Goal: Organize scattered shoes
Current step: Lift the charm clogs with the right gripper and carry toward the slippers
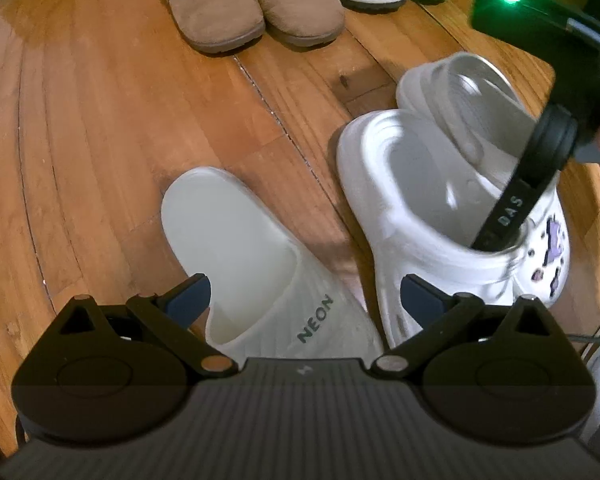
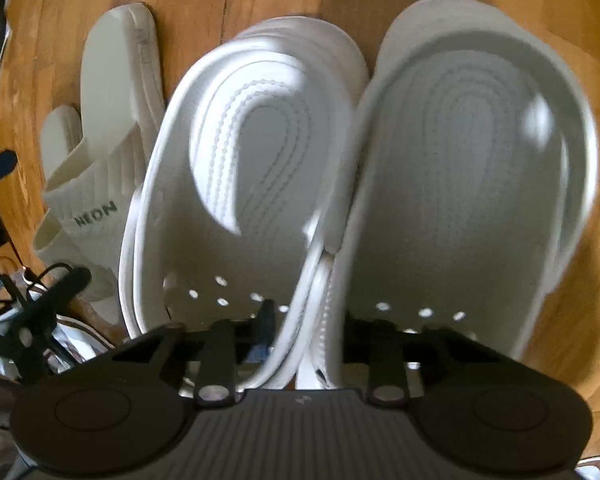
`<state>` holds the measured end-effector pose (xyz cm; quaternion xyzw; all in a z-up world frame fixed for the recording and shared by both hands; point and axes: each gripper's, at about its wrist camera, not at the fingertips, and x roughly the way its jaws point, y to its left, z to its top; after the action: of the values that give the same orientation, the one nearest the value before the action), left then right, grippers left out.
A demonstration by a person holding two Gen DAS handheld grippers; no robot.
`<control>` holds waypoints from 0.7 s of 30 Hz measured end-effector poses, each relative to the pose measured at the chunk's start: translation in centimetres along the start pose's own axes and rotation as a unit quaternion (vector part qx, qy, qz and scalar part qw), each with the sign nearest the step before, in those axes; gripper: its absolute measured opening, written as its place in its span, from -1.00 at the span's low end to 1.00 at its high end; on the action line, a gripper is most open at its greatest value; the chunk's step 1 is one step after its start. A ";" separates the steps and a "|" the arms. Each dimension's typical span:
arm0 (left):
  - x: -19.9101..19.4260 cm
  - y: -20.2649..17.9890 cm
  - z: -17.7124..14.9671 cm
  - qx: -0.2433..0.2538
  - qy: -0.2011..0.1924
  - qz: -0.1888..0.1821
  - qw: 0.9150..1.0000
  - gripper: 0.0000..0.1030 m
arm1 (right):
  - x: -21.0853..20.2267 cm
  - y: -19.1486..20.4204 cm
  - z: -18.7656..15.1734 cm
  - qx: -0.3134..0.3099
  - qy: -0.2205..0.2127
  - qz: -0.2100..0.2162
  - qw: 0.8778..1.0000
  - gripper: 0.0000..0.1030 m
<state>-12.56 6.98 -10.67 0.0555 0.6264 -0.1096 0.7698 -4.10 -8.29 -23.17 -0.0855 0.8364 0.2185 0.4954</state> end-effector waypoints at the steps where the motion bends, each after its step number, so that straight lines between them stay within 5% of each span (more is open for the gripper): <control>1: -0.1 -0.1 0.1 -0.002 -0.002 -0.003 1.000 1.00 | -0.2 -0.3 -0.5 -0.002 -0.002 -0.005 1.000 -0.57; 11: 0.1 -1.6 0.4 -0.001 0.003 -0.019 1.000 1.00 | -2.6 -8.0 -4.5 0.048 -0.013 -0.037 0.998 -0.57; 21: -1.2 -3.4 1.6 -0.011 -0.056 -0.110 0.992 1.00 | -11.0 -18.3 -3.5 0.141 -0.143 -0.029 0.979 -0.57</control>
<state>-12.11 3.43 -8.98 -0.0283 0.5854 -0.1897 0.7877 5.15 -27.00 -17.31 -0.0063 0.7764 0.0939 0.6232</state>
